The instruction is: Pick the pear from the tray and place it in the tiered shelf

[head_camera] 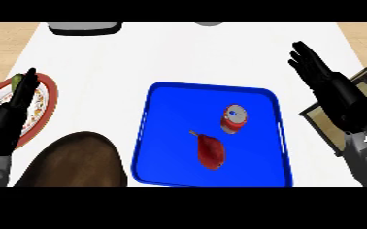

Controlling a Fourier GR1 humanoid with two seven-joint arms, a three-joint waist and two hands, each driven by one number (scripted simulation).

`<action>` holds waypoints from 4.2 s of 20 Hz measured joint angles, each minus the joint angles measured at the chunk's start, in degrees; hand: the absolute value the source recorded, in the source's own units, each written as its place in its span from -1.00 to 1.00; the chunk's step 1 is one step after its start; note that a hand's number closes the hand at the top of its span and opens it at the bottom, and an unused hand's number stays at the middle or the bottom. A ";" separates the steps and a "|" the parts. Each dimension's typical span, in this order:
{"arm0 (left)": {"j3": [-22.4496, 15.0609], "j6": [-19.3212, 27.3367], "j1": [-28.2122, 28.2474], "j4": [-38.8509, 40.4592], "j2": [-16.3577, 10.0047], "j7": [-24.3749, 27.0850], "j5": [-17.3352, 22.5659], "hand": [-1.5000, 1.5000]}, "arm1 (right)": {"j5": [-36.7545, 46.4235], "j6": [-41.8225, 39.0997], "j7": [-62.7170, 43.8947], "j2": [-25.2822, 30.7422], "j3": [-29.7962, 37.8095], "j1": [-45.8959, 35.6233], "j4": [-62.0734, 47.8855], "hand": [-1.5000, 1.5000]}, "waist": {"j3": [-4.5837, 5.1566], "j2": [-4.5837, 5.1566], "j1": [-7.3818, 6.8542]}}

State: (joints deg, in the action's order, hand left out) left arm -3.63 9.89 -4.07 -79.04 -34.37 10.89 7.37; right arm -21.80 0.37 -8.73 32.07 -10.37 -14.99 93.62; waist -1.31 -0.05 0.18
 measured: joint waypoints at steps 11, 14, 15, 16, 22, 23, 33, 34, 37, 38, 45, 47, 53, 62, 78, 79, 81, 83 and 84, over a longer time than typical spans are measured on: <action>-2.72 3.47 -4.52 -5.88 11.23 -8.52 5.56 0.00 | 1.84 -7.34 -8.18 -15.71 -18.05 -13.91 -10.68 -1.00 | 1.25 0.76 -4.44; -3.64 5.83 -4.36 -8.38 13.04 -11.26 5.08 0.00 | -1.95 -13.28 -6.82 -19.23 -17.20 -18.23 -17.38 -1.00 | 1.23 0.66 -3.70; -3.67 6.37 -4.18 -9.31 13.24 -12.18 5.02 0.00 | -3.05 -15.99 -6.52 -19.43 -16.71 -19.97 -19.07 -1.00 | 1.23 0.60 -3.46; -3.88 6.89 -4.57 -9.48 13.74 -12.74 4.82 0.00 | -4.05 -18.98 -6.54 -19.22 -16.42 -21.77 -20.37 -1.00 | 1.24 0.59 -3.17; -4.35 8.38 -4.05 -11.32 14.51 -15.00 4.12 0.00 | -5.34 -33.87 -12.35 -15.68 -19.42 -32.71 -20.86 -1.00 | 1.32 0.14 -2.39; -4.31 8.38 -3.66 -11.66 14.48 -15.16 4.15 0.00 | -5.42 -35.99 -13.72 -15.10 -20.18 -34.32 -20.33 -1.00 | 1.33 0.05 -2.25; -4.15 9.40 -2.19 -13.67 14.67 -16.77 3.27 0.00 | 8.19 -44.30 -23.30 -15.94 -31.97 -47.20 -12.36 -1.00 | 1.35 -0.29 -1.19; -3.94 9.41 -2.28 -14.48 14.28 -17.46 3.17 0.00 | 9.96 -44.37 -23.88 -16.59 -33.02 -47.37 -12.48 -1.00 | 1.34 -0.24 -1.17; -2.63 8.57 -1.47 -14.60 13.89 -16.97 3.61 0.00 | 13.50 -43.24 -28.13 -19.67 -35.83 -46.00 -10.54 -1.00 | 1.34 -0.20 -0.77; -2.07 8.23 -1.49 -14.45 13.77 -16.88 3.82 0.00 | 15.00 -42.99 -29.00 -20.51 -36.65 -45.41 -10.28 -1.00 | 1.34 -0.17 -0.69; -1.81 8.40 -2.25 -13.50 15.20 -17.25 2.83 0.00 | 28.36 -43.39 -28.16 -20.77 -43.58 -42.02 -9.48 -1.00 | 1.31 0.03 -0.45; -1.80 7.87 -0.92 -14.72 14.98 -16.99 2.68 0.00 | 30.72 -44.23 -29.13 -20.22 -44.88 -41.46 -8.69 -1.00 | 1.31 -0.03 -0.49; -2.01 8.32 -1.15 -15.66 16.48 -17.98 0.92 0.00 | 38.87 -44.95 -27.19 -20.78 -44.90 -38.65 -11.28 -1.00 | 1.31 0.04 -0.47; -0.13 6.50 -1.35 -16.45 17.23 -19.35 -0.21 0.00 | 50.42 -45.95 -16.98 -20.39 -42.83 -33.49 -15.07 -1.00 | 1.30 0.08 -0.50; 2.16 3.65 0.79 -17.36 20.28 -18.58 -2.56 0.00 | 67.74 -41.67 -1.91 -23.35 -38.73 -25.64 -22.91 -1.00 | 1.32 0.05 -0.50; 1.72 4.04 0.38 -17.12 20.99 -18.61 -3.20 0.00 | 68.66 -41.27 -1.46 -23.78 -38.73 -24.87 -23.17 -1.00 | 1.32 0.05 -0.46; 2.29 3.65 0.00 -17.51 20.88 -19.50 -3.49 0.00 | 70.46 -41.28 -0.10 -23.64 -38.03 -23.58 -23.02 -1.00 | 1.33 0.03 -0.42; 2.43 3.46 -0.88 -16.38 21.44 -18.88 -3.99 0.00 | 72.10 -41.24 1.21 -23.49 -37.40 -22.98 -23.92 -1.00 | 1.36 0.00 -0.37; 2.35 3.33 -0.72 -17.31 21.46 -19.64 -4.18 0.00 | 72.99 -41.33 1.58 -23.58 -37.33 -22.37 -24.20 -1.00 | 1.37 -0.04 -0.37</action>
State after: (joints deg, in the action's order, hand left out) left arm -1.28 13.22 -4.79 -96.36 -12.91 -8.75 3.19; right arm 51.19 -40.96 -7.15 8.48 -47.70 -37.36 69.42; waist 0.06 -0.09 -0.20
